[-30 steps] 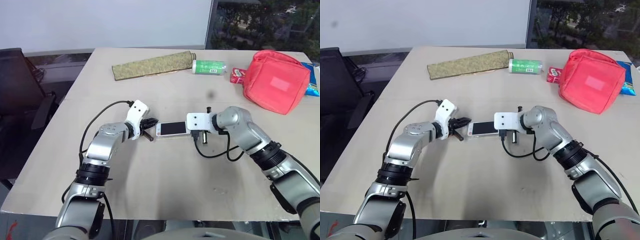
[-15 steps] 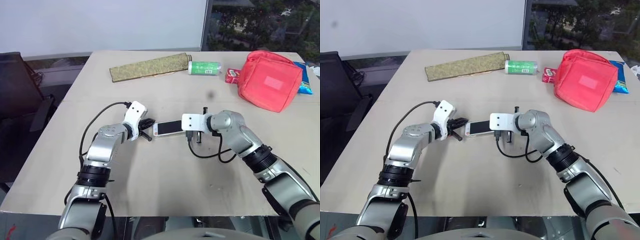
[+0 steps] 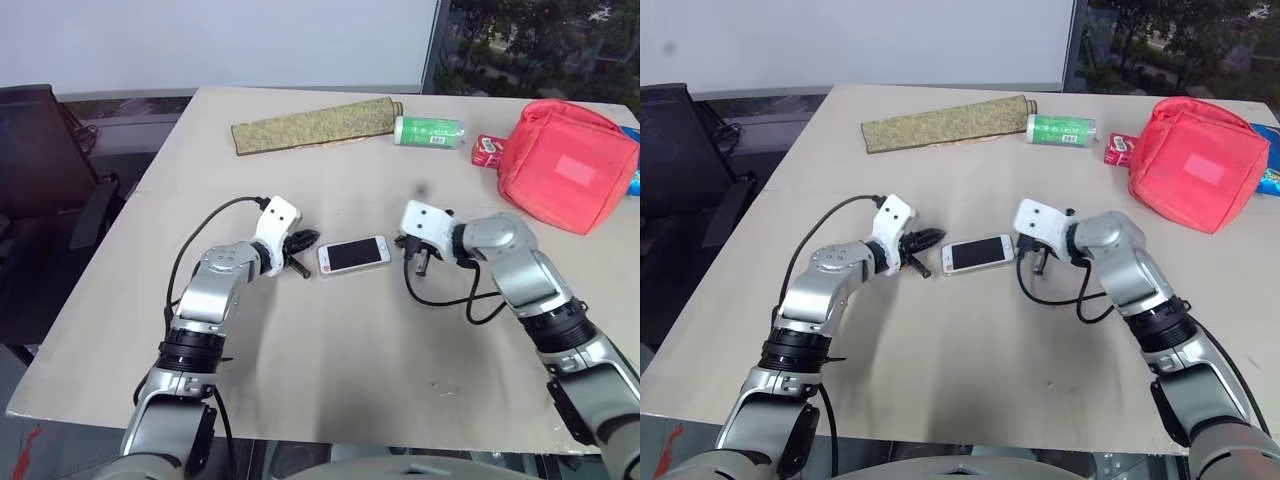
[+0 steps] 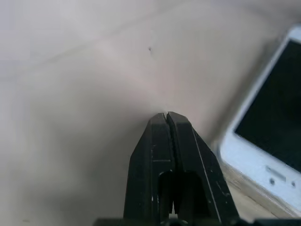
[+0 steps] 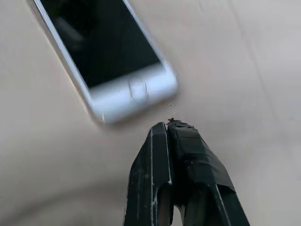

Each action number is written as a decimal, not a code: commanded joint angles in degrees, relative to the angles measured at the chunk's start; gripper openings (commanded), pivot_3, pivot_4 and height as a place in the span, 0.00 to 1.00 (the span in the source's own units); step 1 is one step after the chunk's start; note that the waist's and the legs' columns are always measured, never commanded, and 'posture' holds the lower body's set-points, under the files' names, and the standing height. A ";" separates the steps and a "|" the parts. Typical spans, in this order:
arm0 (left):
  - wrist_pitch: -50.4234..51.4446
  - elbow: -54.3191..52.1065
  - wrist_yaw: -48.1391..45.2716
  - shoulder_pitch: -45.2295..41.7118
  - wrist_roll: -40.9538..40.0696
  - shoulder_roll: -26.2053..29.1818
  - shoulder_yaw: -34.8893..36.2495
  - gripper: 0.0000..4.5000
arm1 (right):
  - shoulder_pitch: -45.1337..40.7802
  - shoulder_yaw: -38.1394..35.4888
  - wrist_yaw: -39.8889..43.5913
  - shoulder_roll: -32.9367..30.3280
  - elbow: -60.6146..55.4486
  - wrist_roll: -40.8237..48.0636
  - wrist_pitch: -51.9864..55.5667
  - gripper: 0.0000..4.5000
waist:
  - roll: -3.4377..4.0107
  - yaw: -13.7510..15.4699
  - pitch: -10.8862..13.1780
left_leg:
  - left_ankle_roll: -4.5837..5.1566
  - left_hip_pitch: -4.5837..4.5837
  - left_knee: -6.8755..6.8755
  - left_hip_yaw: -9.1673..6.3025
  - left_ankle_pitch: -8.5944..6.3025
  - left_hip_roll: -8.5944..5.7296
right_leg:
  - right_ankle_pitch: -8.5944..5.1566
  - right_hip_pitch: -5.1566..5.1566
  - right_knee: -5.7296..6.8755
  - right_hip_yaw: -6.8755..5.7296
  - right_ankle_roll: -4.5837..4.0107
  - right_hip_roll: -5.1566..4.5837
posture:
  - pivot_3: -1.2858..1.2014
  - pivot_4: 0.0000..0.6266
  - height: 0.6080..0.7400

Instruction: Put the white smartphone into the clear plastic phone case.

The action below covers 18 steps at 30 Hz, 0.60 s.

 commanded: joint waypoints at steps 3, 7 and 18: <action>-2.59 -5.36 0.55 -1.75 -1.75 -0.67 1.23 0.00 | 3.01 -5.89 -5.24 1.90 -0.06 5.35 -1.91 0.01 | -0.03 -0.33 0.03 | 0.00 0.01 -0.12 0.02 0.00 0.02 | 0.00 0.00 -0.07 -0.01 0.00 0.02 | 0.52 0.24 1.00; -2.32 -9.96 -2.93 -0.76 -8.42 -2.91 2.28 0.00 | 7.65 -12.00 -6.16 7.75 -1.27 15.39 -8.48 0.01 | -0.06 -0.28 0.05 | 0.00 0.02 -0.23 -0.01 0.01 0.04 | 0.00 0.00 -0.13 -0.02 -0.01 0.05 | 0.52 0.24 1.00; -3.58 -9.84 -8.78 7.24 -5.94 0.30 -7.98 0.00 | 15.56 -12.08 -2.71 13.62 6.44 25.51 -22.37 0.01 | -0.03 -0.25 0.12 | 0.05 0.15 -0.17 0.10 0.01 0.10 | -0.04 0.09 -0.18 0.04 0.11 0.26 | 0.52 0.24 1.00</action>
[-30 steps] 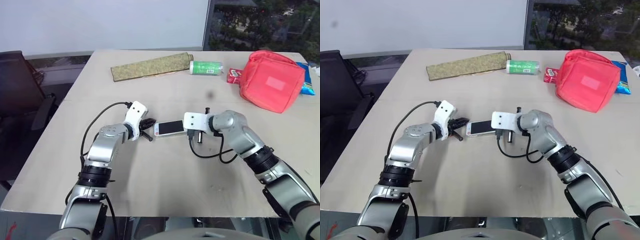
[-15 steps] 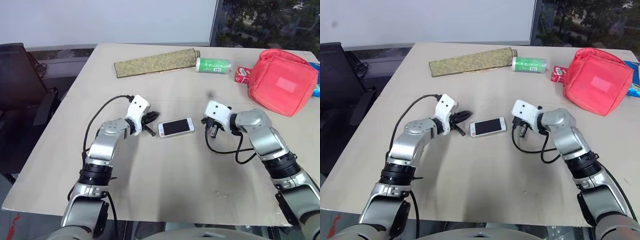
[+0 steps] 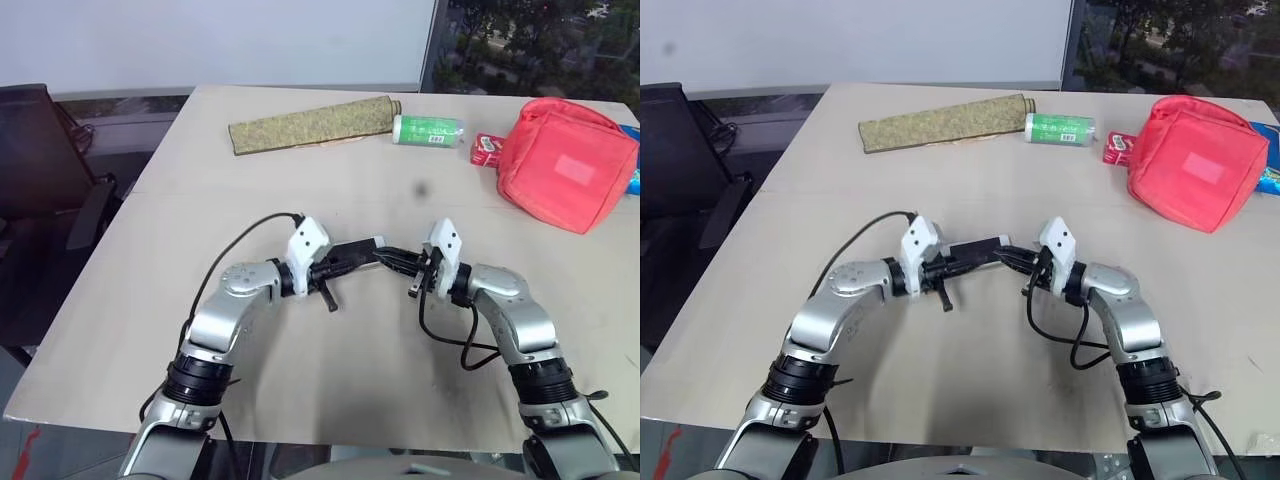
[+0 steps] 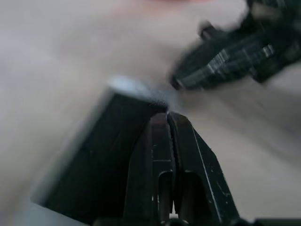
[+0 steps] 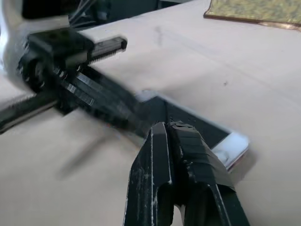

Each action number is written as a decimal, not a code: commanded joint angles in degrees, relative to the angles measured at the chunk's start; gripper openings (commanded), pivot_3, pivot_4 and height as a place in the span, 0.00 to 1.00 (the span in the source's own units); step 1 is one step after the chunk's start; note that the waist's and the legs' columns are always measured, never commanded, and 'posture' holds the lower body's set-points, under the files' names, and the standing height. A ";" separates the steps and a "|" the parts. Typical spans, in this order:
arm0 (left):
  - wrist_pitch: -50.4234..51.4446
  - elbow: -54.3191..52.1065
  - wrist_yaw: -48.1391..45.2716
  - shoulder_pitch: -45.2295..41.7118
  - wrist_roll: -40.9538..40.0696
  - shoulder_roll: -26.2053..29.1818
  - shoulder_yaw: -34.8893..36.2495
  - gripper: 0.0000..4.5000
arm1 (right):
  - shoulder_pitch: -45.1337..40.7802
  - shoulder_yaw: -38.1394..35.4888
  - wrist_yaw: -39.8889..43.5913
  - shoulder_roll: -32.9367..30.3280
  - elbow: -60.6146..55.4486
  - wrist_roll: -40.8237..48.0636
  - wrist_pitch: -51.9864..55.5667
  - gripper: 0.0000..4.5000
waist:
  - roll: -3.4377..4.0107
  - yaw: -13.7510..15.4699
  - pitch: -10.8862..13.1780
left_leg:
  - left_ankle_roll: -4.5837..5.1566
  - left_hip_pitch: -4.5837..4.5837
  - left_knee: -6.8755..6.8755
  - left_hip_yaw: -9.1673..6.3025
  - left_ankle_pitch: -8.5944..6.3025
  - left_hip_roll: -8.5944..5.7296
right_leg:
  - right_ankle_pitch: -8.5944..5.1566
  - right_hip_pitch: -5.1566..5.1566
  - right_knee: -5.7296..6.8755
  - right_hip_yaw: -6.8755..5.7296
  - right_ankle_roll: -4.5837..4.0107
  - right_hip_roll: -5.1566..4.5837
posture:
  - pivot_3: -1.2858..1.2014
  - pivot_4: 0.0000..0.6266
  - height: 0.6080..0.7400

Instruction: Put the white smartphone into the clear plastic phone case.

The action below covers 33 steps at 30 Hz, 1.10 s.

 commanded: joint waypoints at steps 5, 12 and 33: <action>-2.29 4.09 3.03 -0.21 2.45 0.01 0.11 0.00 | -2.56 -0.75 -1.25 0.15 8.73 0.77 -6.64 0.01 | 0.00 -0.06 -0.01 | 0.00 0.18 0.06 0.02 0.00 0.13 | 0.01 0.18 0.01 -0.03 0.00 0.06 | 0.52 0.24 1.00; -2.12 4.33 3.28 1.25 2.39 -0.19 -0.08 0.00 | -2.95 1.07 -1.83 -0.63 12.49 0.05 -5.22 0.01 | 0.00 -0.07 -0.03 | 0.00 0.23 0.05 0.05 -0.01 0.12 | 0.13 0.25 0.01 0.02 -0.21 0.03 | 0.52 0.24 1.00; -2.32 7.61 5.19 0.68 2.90 0.14 1.19 0.00 | -6.42 10.23 -9.37 -1.48 18.28 -5.46 21.18 0.01 | -0.10 -0.30 -1.58 | -0.27 1.71 0.00 0.10 -0.18 0.32 | -0.19 1.55 -0.05 0.06 -0.24 -0.02 | 0.52 0.24 1.00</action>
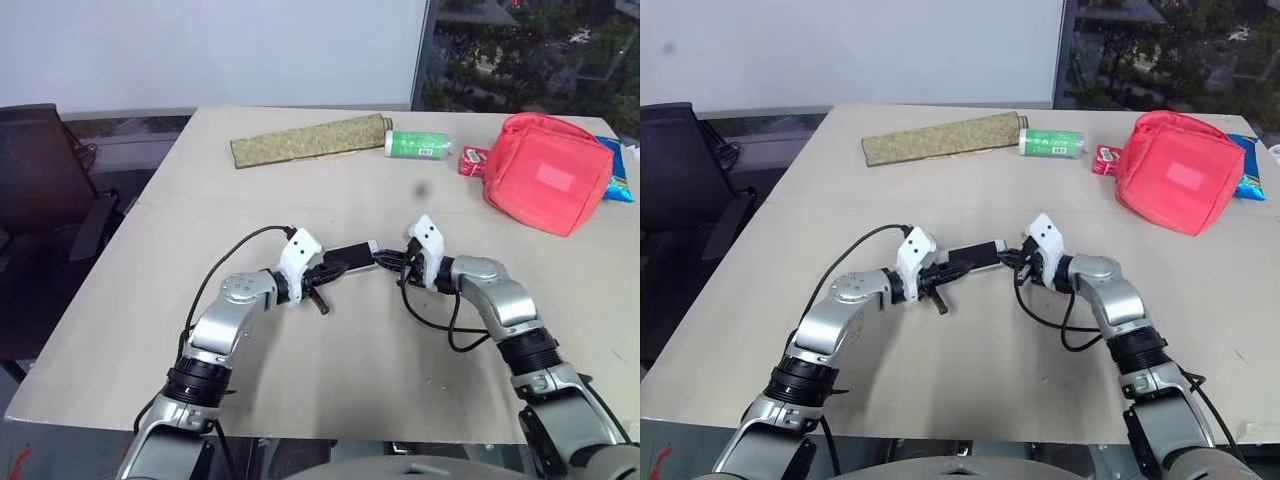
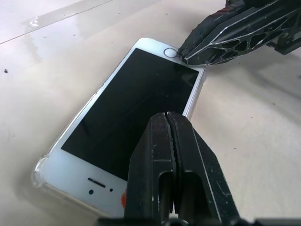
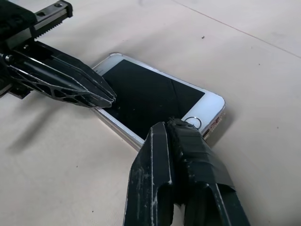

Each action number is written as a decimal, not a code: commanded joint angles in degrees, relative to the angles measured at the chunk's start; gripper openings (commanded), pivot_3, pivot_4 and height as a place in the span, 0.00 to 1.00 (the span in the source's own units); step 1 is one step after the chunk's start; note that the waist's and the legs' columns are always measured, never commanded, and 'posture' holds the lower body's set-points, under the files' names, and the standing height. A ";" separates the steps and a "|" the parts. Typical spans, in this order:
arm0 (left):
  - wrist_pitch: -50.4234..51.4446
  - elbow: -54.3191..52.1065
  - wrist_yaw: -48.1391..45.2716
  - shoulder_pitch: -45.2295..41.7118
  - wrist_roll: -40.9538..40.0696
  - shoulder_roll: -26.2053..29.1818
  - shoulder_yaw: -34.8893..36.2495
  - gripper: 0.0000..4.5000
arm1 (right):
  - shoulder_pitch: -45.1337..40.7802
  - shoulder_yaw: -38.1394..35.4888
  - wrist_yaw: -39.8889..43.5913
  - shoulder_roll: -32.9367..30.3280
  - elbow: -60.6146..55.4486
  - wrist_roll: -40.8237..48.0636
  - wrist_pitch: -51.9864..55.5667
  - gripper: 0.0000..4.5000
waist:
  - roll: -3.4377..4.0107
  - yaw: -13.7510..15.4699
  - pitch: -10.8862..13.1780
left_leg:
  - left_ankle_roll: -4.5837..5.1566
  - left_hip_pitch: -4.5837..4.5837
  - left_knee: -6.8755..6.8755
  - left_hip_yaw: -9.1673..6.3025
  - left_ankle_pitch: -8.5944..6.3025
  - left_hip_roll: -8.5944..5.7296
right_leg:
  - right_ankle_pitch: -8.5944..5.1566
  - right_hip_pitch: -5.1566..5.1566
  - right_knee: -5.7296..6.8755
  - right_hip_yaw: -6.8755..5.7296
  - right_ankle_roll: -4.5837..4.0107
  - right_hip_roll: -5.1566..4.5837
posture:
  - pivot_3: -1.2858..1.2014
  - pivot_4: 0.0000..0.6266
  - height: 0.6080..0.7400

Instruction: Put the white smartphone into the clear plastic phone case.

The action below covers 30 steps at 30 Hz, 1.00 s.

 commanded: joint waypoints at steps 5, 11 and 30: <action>-0.52 1.62 0.82 -0.67 0.68 -0.01 0.38 0.00 | 1.38 6.87 -3.24 0.27 11.08 -5.25 9.29 0.01 | -0.01 -0.15 -0.15 | -0.05 0.17 -0.05 0.00 -0.03 0.05 | 0.00 0.05 -0.01 -0.02 0.00 -0.03 | 0.52 0.24 1.00; -1.02 2.12 1.22 -1.07 0.47 -0.45 0.58 0.00 | -0.02 8.99 -3.36 1.11 17.14 -7.40 7.13 0.01 | 0.12 -0.58 -0.45 | -0.07 0.26 -0.12 0.00 -0.04 0.11 | -0.01 0.05 -0.09 -0.10 0.00 -0.09 | 0.52 0.24 1.00; -0.96 5.76 2.18 0.21 0.03 -1.03 1.94 0.00 | -4.06 -0.25 -0.28 6.54 20.09 -2.52 -20.02 0.01 | 0.79 -1.45 -0.32 | -0.01 -0.67 -0.27 0.00 -0.01 0.45 | 0.34 -0.74 -0.92 -1.31 0.12 -0.54 | 0.52 0.24 1.00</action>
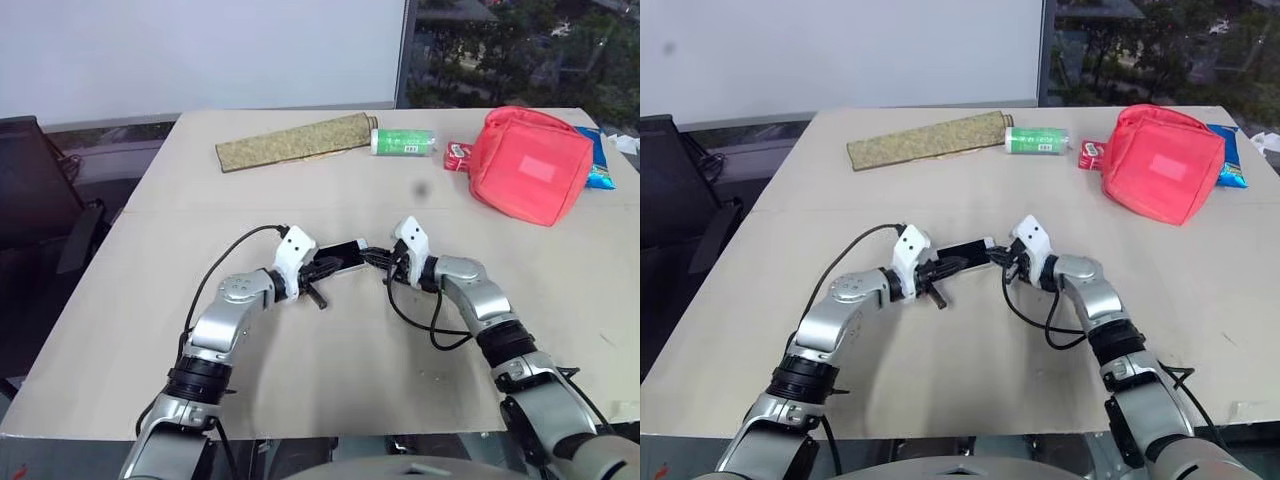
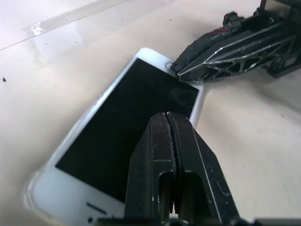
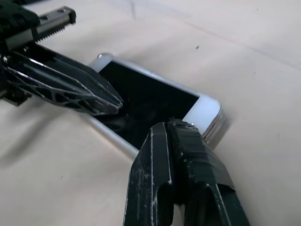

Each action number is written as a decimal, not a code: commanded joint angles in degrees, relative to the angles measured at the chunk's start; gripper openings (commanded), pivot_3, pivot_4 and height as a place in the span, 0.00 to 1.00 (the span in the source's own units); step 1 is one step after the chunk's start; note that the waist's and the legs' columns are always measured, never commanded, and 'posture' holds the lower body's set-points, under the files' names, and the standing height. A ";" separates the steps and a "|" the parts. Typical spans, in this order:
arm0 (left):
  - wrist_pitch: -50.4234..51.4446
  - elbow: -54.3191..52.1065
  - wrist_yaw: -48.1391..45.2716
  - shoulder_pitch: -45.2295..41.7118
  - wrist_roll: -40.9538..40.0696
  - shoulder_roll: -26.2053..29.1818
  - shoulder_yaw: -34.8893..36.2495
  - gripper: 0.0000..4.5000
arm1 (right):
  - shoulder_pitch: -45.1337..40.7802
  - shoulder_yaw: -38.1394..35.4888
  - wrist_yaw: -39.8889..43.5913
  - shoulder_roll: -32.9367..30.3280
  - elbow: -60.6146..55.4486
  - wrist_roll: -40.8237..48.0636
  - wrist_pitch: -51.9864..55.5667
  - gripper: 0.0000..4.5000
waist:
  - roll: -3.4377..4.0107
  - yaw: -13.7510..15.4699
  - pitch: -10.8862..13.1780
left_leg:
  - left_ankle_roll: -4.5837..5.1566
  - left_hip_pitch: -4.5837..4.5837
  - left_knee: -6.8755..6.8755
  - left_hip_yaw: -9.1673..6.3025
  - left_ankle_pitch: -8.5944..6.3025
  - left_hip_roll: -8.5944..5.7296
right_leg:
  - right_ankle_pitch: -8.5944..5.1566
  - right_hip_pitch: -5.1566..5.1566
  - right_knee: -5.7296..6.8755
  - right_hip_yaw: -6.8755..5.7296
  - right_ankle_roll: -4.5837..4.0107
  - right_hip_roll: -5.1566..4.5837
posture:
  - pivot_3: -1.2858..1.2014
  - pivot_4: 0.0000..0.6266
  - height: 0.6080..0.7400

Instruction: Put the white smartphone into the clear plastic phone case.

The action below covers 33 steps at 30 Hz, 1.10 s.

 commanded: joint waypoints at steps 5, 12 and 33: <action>1.07 3.52 0.23 1.04 1.05 0.19 -0.31 0.00 | -1.61 -0.47 -2.46 1.46 5.94 -1.70 0.83 0.01 | 0.00 0.13 0.02 | 0.25 0.02 -0.02 0.00 0.15 0.00 | 0.12 -0.12 0.28 -0.13 -0.11 0.03 | 0.52 0.24 1.00; 0.98 3.40 0.19 1.82 1.13 0.26 -0.48 0.00 | -3.08 1.35 -4.21 0.96 6.08 -3.31 9.19 0.01 | 0.02 0.06 0.03 | 0.25 0.01 -0.08 0.03 0.14 -0.01 | 0.11 -0.17 0.28 -0.14 -0.11 -0.01 | 0.52 0.24 1.00; -2.67 -6.13 -3.42 4.56 -7.57 -0.05 5.78 0.00 | 2.99 0.03 4.63 -0.96 -7.04 1.84 -1.13 0.01 | -0.17 0.23 0.61 | 0.22 -0.20 -0.38 0.03 0.12 -0.06 | 0.11 -0.43 0.05 -0.28 -0.10 -0.10 | 0.52 0.24 1.00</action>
